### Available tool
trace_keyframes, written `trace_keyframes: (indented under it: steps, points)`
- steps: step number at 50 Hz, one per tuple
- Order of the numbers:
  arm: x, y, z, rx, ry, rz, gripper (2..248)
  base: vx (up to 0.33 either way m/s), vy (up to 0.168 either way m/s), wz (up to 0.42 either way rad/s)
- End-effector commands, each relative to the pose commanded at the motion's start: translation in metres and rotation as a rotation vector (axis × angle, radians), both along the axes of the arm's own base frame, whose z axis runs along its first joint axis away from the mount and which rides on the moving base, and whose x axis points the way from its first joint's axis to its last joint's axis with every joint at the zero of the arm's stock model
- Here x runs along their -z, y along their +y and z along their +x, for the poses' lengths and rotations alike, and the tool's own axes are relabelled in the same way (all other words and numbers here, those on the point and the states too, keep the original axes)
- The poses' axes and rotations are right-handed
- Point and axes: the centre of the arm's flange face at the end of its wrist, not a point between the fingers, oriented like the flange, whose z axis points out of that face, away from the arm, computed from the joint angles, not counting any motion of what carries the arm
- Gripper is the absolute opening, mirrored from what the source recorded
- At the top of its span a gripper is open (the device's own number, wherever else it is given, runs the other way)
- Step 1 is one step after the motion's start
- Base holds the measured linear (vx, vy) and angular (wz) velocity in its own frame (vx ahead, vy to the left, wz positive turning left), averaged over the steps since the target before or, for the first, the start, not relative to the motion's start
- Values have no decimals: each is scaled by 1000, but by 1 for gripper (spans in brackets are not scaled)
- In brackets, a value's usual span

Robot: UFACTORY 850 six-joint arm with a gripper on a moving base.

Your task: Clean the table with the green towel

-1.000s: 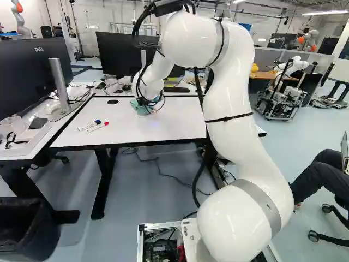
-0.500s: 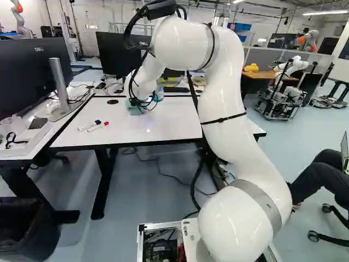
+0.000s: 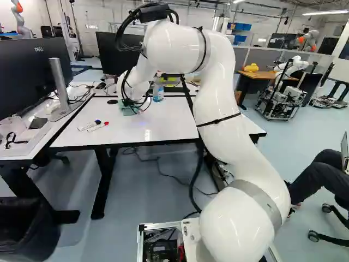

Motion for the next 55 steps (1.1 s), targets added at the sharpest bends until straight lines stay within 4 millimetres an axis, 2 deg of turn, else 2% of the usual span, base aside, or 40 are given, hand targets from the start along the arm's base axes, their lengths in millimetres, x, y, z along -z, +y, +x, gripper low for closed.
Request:
trace_keyframes:
  steps: [18,30,42,55]
  points:
    - [-2,18,-27,-40,12,-7,48,0,0,0]
    - [-5,19,-48,-57,26,-15,48,0,0,0]
    - [-7,12,-68,-64,42,-24,48,0,0,0]
    - [-10,-8,-82,-50,57,-32,48,0,0,0]
